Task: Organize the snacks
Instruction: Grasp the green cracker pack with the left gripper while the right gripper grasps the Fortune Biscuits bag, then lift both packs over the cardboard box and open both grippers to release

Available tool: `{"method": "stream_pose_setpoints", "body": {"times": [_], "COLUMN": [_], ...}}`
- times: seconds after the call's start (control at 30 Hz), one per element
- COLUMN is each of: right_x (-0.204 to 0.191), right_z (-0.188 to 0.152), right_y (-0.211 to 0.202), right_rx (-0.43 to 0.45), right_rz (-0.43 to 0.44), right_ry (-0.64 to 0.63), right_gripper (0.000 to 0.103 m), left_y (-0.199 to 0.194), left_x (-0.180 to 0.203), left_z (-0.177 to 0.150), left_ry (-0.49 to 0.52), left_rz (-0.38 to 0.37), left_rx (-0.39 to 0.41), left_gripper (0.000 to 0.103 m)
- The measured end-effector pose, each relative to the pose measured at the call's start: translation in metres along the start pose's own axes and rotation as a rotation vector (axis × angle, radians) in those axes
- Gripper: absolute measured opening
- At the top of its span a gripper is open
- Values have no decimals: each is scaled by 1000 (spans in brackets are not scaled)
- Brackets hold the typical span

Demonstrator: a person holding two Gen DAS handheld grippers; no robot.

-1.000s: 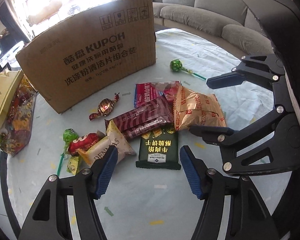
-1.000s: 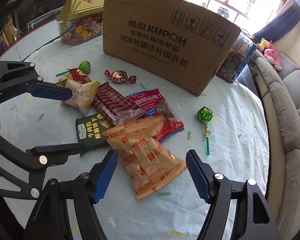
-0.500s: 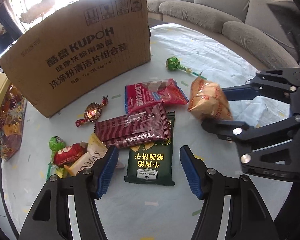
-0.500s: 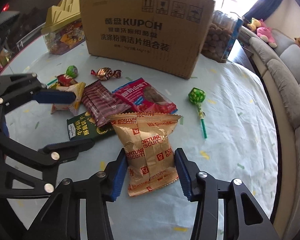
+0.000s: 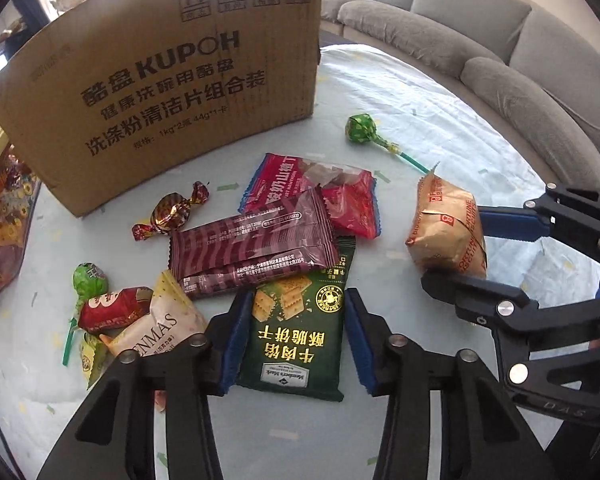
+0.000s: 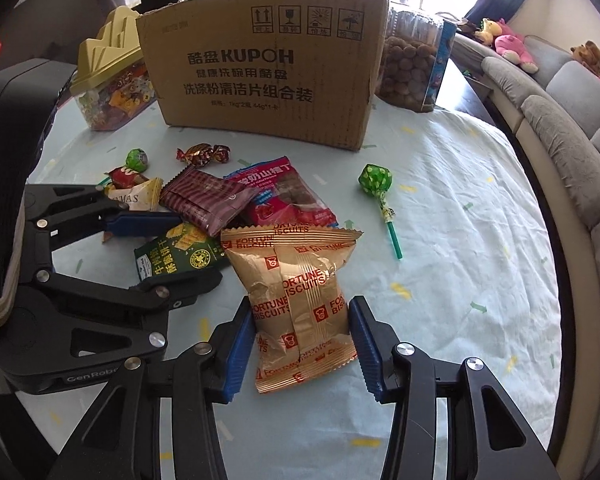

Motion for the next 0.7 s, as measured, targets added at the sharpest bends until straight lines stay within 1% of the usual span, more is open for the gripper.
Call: {"method": "stream_pose_setpoints", "body": {"times": [0.1, 0.3, 0.5, 0.7], "right_x": [-1, -2, 0, -6], "right_z": [1, 5, 10, 20], "right_y": [-2, -12, -29, -46], "right_rx": [5, 23, 58, 100], "right_rz": [1, -10, -19, -7], "right_ry": [9, -4, 6, 16], "right_gripper": [48, 48, 48, 48], "left_y": [-5, -28, -58, -85], "left_x": [0, -2, 0, -10], "left_z": [-2, -4, 3, 16], "left_ry": [-31, -71, -81, -125], "left_rz": [-18, -15, -7, 37], "left_rx": [-2, 26, 108, 191], "left_gripper": [44, 44, 44, 44]}}
Point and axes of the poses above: each gripper's, at about its wrist camera, not at the fingertips, and y roughly the way its jaws point, x to its right, z to its top, the point moved 10 cm from there along y, roughly the way its jaws point, and after that the axes turned 8 degrees about x, right-handed, at the moved point
